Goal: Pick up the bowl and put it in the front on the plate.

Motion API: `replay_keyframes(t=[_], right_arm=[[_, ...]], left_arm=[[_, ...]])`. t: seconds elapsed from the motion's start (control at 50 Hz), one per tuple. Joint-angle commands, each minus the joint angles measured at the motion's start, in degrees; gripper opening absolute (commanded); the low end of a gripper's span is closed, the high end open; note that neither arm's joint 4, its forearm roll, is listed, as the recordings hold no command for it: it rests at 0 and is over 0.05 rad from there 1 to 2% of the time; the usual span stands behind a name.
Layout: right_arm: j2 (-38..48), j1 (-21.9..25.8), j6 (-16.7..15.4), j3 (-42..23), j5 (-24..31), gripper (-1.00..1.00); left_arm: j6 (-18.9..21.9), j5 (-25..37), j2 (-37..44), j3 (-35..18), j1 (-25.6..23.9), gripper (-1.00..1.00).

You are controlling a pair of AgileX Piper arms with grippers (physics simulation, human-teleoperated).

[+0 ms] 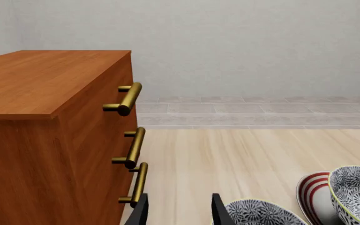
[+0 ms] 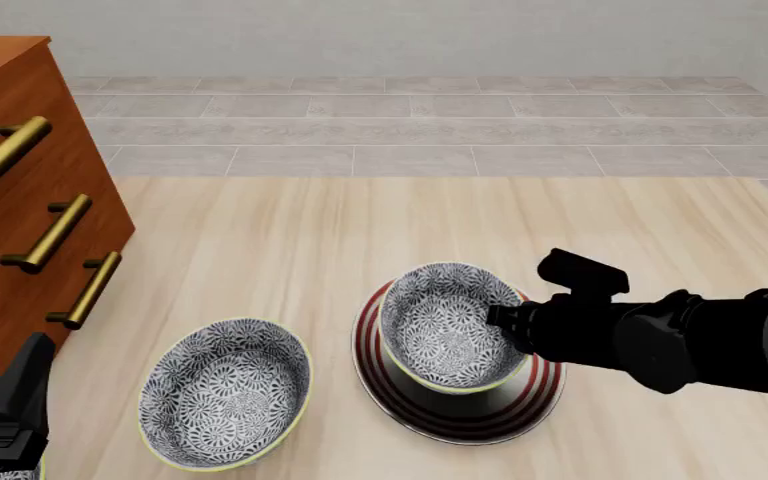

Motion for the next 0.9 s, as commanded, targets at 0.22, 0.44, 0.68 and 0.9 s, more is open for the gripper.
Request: replay_keyframes(t=[0.22, 0.44, 0.68, 0.9], right_arm=[[-0.6, 0.0, 0.0, 0.6, -0.4, -1.00], [-0.5, 0.0, -0.2, 0.5, -0.3, 1.00], [-0.7, 0.2, -0.2, -0.3, 0.3, 1.00], [-2.6, 0.0, -0.9, -2.0, 3.0, 1.00]], left_arm=[[0.0, 0.0, 0.0, 0.0, 0.0, 1.00], [0.0, 0.0, 0.0, 0.0, 0.0, 1.00], [0.0, 0.0, 0.0, 0.0, 0.0, 1.00], [0.0, 0.0, 0.0, 0.0, 0.0, 1.00]])
